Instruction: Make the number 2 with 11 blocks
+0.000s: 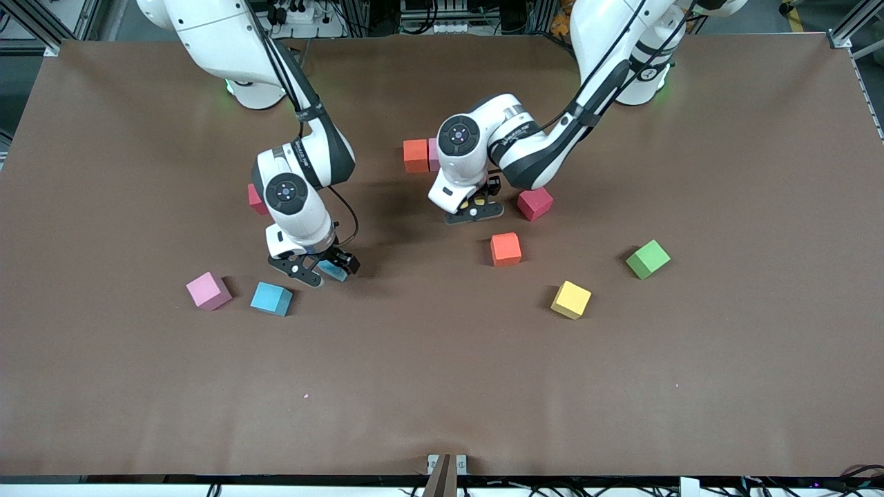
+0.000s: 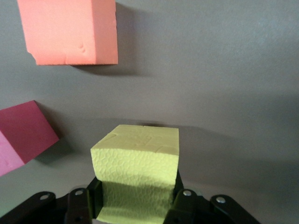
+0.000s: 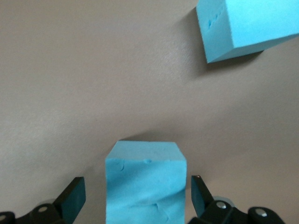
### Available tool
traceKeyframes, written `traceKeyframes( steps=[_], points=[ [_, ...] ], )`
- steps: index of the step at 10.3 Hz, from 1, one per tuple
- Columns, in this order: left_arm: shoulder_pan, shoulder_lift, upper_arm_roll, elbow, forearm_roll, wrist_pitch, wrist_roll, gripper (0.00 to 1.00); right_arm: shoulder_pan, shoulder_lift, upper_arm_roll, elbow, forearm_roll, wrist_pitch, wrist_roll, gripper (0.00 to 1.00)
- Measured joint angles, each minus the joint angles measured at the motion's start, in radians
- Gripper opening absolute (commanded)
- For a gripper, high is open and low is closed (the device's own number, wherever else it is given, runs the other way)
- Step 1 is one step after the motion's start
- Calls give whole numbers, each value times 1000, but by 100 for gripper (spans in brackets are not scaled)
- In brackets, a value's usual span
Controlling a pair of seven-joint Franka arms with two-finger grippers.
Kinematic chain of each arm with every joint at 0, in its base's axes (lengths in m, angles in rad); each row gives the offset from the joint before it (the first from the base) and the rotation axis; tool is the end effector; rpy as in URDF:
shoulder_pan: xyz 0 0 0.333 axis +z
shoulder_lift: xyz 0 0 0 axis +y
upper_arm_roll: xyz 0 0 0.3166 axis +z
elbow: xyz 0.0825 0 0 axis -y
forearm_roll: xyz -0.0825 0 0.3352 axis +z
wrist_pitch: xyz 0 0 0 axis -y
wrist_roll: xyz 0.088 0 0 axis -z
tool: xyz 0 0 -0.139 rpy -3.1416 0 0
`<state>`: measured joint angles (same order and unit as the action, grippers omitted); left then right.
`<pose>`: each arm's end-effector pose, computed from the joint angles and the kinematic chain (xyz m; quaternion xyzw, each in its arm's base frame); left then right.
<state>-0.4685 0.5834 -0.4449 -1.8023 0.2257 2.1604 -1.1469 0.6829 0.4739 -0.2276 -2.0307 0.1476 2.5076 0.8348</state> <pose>0.3873 -0.4507 0.2369 -0.9940 -0.0683 0.0695 0.0501 0.5130 0.2561 0.2244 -0.9721 0.2341 -0.0123 0.0001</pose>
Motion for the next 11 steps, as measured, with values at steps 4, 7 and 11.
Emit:
traceKeyframes(
  steps=[4,7,11],
  points=[
    [-5,31,-21,-2,67,23,9,41,0,-1,0,-9,25,0,-16,100],
    [-8,45,-33,-6,90,35,9,41,0,-1,0,-38,25,-1,-19,100],
    [-12,48,-37,-9,100,35,10,42,-20,-1,0,-48,113,0,-27,41]
  ],
)
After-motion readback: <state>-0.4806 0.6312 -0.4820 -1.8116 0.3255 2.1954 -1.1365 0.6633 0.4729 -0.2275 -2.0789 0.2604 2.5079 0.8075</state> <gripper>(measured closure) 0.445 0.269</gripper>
